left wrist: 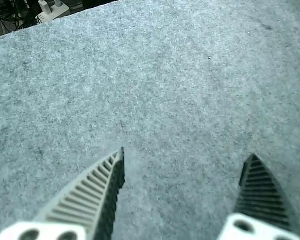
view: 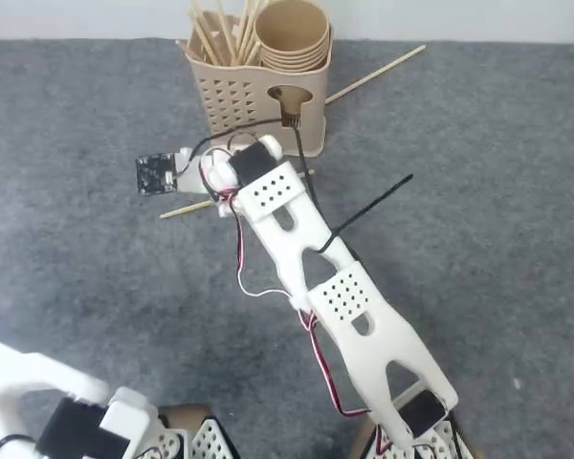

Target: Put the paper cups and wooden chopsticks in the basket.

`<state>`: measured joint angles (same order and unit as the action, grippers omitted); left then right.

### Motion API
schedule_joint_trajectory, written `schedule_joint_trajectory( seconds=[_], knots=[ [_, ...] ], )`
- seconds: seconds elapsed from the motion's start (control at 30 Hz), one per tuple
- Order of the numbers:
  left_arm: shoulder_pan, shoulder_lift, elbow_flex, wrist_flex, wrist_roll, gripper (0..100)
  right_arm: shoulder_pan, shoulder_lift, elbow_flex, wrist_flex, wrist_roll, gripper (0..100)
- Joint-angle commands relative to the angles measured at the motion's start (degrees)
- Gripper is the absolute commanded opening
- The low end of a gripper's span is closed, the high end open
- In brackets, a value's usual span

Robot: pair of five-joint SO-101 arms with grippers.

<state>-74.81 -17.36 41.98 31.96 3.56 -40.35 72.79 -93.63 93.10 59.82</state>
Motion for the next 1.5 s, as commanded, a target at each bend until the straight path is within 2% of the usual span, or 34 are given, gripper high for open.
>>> schedule_joint_trajectory(
  seconds=[0.0, 0.17, 0.23, 0.8, 1.03, 1.1, 1.17, 1.33, 1.47],
  knots=[
    [-0.2, -1.8, -0.5, -0.8, 0.5, 35, 0.1, -4.2, -2.4, -0.6, -1.3, 1.6],
    [-0.1, -1.8, -0.1, 1.0, 0.5, 35, -0.6, -0.6, -2.3, -4.4, -3.7, 16.5],
    [0.0, -1.9, -0.3, 1.3, 0.5, 35, -0.4, 1.0, -2.3, -6.5, -3.5, 18.9],
    [0.2, -1.8, 0.1, 1.3, 0.5, 35, 0.4, 13.0, -2.3, -8.5, 0.7, 16.9],
    [-0.4, -1.8, 0.2, 1.3, 0.4, 35, 1.5, 13.7, 0.1, -9.4, 2.1, 16.3],
    [-0.4, -1.8, 0.7, 1.3, 0.4, 35, 1.5, 12.3, 2.5, -9.4, 4.2, 11.0],
    [-0.3, -1.8, 1.0, 1.3, 0.4, 35, 1.5, 10.6, 5.6, -9.6, 5.5, 1.3],
    [-0.4, -1.8, 1.0, 1.3, -0.3, 35, 2.0, 6.6, 10.7, -8.7, 5.9, 1.3],
    [-0.4, -1.8, 1.0, 1.3, -1.0, 35, 2.2, 3.6, 11.0, -1.3, 9.5, 0.9]
  ],
)
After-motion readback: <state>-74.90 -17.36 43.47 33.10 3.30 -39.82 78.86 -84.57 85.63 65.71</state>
